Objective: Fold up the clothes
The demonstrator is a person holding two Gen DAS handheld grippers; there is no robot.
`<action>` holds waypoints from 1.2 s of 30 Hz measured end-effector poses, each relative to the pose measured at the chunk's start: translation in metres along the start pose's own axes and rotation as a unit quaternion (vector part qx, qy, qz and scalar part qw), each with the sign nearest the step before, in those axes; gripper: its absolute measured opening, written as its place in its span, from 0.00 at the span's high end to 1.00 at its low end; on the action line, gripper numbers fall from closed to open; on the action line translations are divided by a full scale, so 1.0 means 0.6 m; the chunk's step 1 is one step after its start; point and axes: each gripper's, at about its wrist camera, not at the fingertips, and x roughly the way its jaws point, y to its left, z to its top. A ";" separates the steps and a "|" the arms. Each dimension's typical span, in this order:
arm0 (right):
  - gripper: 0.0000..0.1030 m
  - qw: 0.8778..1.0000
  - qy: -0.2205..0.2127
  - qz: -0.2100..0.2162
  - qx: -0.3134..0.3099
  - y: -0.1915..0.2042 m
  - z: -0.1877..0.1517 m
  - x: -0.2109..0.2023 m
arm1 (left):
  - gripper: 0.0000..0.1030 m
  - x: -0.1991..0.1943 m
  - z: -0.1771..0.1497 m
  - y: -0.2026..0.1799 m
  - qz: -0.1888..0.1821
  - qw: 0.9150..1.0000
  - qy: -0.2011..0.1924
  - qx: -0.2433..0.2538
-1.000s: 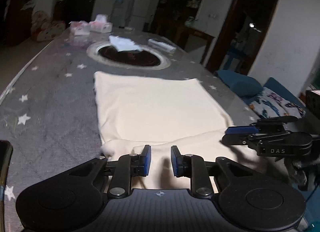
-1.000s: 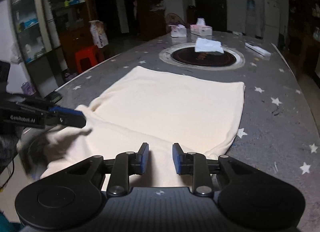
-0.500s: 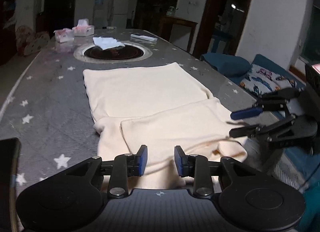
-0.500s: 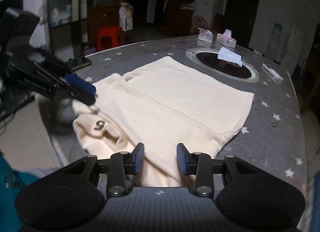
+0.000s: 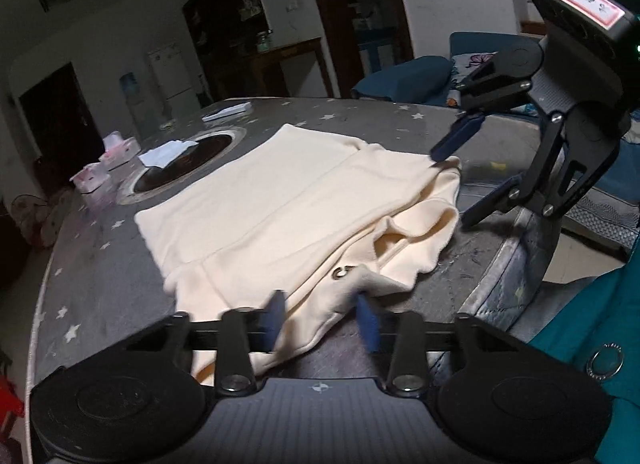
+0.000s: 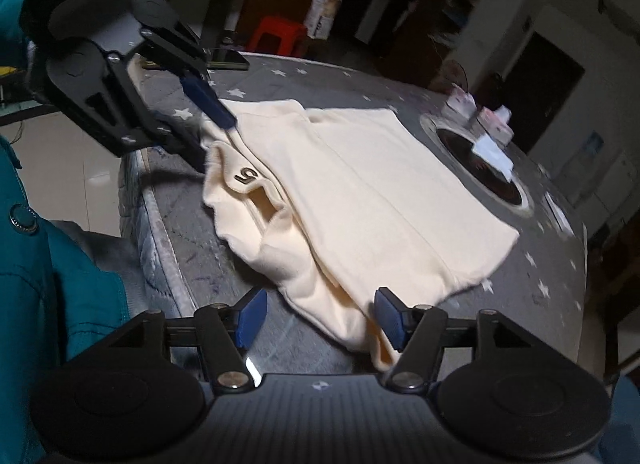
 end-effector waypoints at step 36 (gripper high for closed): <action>0.89 0.975 -0.066 0.059 0.203 -0.102 0.042 0.041 | 0.54 0.000 -0.004 0.073 0.020 0.998 -0.002 -0.054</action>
